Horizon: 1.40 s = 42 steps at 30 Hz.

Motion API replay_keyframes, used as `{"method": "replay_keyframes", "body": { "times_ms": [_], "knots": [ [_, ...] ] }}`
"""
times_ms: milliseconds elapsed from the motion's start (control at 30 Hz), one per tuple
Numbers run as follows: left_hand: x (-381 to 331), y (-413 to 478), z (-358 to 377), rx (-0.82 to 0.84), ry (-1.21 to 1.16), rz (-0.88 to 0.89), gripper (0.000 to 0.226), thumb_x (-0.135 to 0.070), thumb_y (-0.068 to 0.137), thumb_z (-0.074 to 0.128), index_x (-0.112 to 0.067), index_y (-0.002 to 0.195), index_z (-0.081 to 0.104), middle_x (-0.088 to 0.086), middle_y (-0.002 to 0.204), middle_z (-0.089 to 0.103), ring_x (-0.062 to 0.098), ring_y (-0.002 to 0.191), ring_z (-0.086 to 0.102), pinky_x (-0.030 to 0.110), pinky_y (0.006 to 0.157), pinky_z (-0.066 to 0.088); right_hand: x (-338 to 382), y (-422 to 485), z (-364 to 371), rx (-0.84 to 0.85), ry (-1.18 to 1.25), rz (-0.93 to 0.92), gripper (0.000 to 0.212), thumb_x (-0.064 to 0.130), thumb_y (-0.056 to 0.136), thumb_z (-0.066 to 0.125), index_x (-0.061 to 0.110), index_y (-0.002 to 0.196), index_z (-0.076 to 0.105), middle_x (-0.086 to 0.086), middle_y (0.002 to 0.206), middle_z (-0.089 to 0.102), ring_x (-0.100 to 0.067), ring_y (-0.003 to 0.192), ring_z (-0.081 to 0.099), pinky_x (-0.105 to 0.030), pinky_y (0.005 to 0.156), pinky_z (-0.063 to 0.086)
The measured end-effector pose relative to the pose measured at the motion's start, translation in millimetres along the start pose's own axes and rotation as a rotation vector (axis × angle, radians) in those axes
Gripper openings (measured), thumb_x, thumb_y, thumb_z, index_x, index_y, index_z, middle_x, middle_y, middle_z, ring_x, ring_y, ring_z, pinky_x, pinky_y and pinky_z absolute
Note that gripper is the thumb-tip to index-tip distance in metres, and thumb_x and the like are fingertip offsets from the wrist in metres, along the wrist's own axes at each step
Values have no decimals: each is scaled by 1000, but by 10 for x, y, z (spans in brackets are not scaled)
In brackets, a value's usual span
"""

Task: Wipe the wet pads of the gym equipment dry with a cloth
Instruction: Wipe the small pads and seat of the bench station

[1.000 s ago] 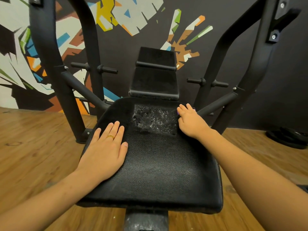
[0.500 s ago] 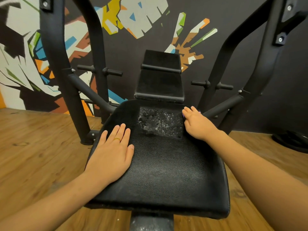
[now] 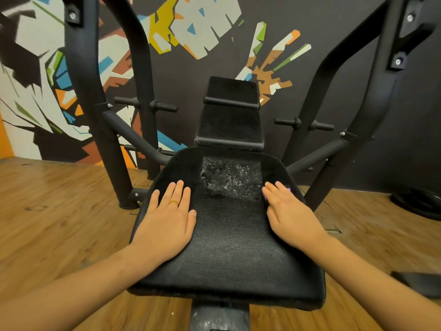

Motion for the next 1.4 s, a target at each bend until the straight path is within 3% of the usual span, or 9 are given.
{"method": "replay_keyframes", "body": {
  "times_ms": [100, 234, 367, 501, 801, 1068, 1202, 1302, 1402],
  "knots": [
    [4, -3, -8, -11, 0, -6, 79, -51, 96, 1, -11, 159, 26, 10, 166, 21, 24, 155, 16, 50, 124, 14, 49, -114, 60, 37, 1, -8, 64, 33, 98, 22, 12, 158, 30, -2, 166, 25, -21, 155, 13, -25, 121, -1],
    [0, 0, -4, -12, -2, -6, 77, -51, 97, 3, -12, 160, 24, 9, 167, 19, 23, 156, 14, 49, 125, 14, 323, -108, 115, 30, 14, -102, 74, 39, 92, 10, 10, 156, 35, -5, 164, 30, -24, 154, 18, -26, 122, 3],
    [0, -5, -11, -12, 3, -15, 78, -51, 96, 3, -12, 159, 26, 9, 167, 21, 23, 155, 16, 49, 124, 15, 970, 31, 223, 5, -13, -290, 63, 29, 95, 26, 0, 146, 47, -15, 153, 46, -34, 145, 37, -36, 121, 17],
    [9, 4, -6, 0, 20, -8, 80, -53, 94, -1, -14, 160, 22, 7, 168, 17, 21, 155, 14, 46, 124, 12, 1277, 164, 183, -44, 37, -347, 54, 21, 103, 42, -2, 152, 37, -17, 160, 35, -35, 151, 25, -32, 120, 1],
    [-3, -4, -34, 10, -16, -6, 82, -54, 93, -4, -15, 161, 18, 5, 169, 12, 19, 156, 7, 45, 126, 8, 644, -132, 191, -15, 60, -252, 69, 36, 95, 16, 8, 154, 40, -7, 161, 35, -23, 153, 22, -24, 120, -2],
    [7, 1, 15, 8, -5, 7, 79, -53, 95, -3, -15, 161, 17, 6, 169, 12, 20, 156, 9, 46, 126, 10, -277, 32, 34, 12, 52, -84, 54, 18, 104, 38, 10, 156, 32, -5, 166, 25, -20, 156, 11, -24, 123, 1],
    [14, 12, -5, 16, 3, 23, 87, -57, 88, -13, -17, 162, 9, 6, 169, 3, 20, 156, 1, 44, 125, 3, -484, 464, -3, 128, 44, -153, 56, 13, 104, 41, 13, 159, 27, -1, 167, 18, -16, 156, 7, -20, 120, 2],
    [11, 15, 18, 38, 3, 68, 88, -61, 84, -16, -18, 160, 1, 5, 167, -6, 20, 156, -5, 42, 122, -4, -562, 833, 0, 200, 20, -212, 57, 13, 104, 40, 14, 160, 26, 1, 168, 15, -16, 156, 4, -27, 124, 6],
    [33, 1, 18, 4, 77, 97, 80, -59, 97, 5, -11, 156, 29, 13, 163, 24, 27, 152, 23, 49, 119, 18, -551, 1059, 8, 234, -26, -267, 58, 13, 105, 39, 15, 161, 22, 3, 169, 12, -14, 156, 1, -32, 126, 7]
  ]
}}
Point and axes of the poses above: each hand's wrist, its own y-axis towards the middle knuckle, its own z-axis out of the palm, x = y × z, the point moved 8 cm from there along y, towards the middle knuckle
